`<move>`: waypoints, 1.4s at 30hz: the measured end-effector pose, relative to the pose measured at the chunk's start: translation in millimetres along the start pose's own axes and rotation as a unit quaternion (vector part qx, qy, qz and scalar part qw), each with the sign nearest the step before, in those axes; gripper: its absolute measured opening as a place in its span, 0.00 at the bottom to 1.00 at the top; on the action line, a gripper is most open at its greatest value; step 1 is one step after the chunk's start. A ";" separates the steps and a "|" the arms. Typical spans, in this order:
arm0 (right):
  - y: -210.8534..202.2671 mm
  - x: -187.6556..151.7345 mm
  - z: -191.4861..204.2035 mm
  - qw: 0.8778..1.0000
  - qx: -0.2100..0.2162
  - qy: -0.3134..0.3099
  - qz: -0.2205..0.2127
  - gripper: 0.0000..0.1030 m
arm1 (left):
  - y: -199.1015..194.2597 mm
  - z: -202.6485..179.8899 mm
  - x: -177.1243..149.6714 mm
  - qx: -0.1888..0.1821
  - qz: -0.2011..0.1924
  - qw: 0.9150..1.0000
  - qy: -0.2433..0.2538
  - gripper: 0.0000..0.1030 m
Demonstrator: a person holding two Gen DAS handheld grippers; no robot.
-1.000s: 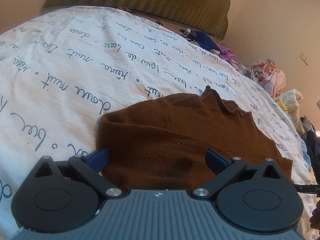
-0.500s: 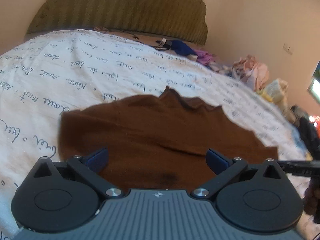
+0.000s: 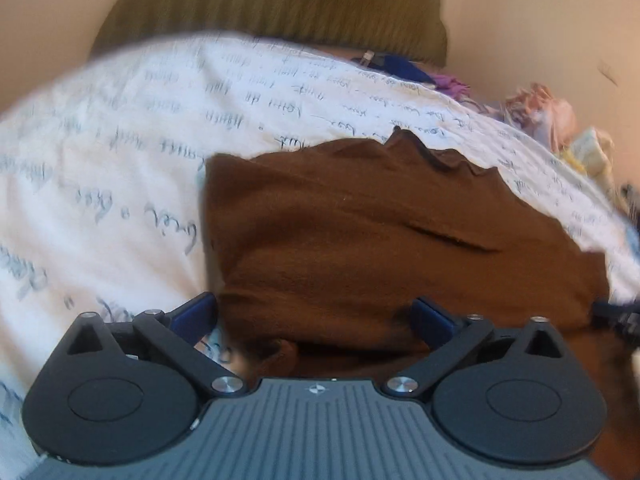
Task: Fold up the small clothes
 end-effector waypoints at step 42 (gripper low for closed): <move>-115.0 -145.5 125.8 0.999 -0.049 0.008 -0.003 0.98 | -165.5 -58.5 -173.2 -0.023 0.044 0.996 0.078 1.00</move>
Point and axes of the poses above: each gripper's, at about its wrist camera, not at the fingertips, and y roughly the way its jaws point, z to its left, x to its top, the point moved 4 cm from there along y, roughly the way its jaws point, and after that the axes turned 1 degree about -y, right-handed, at the moved point
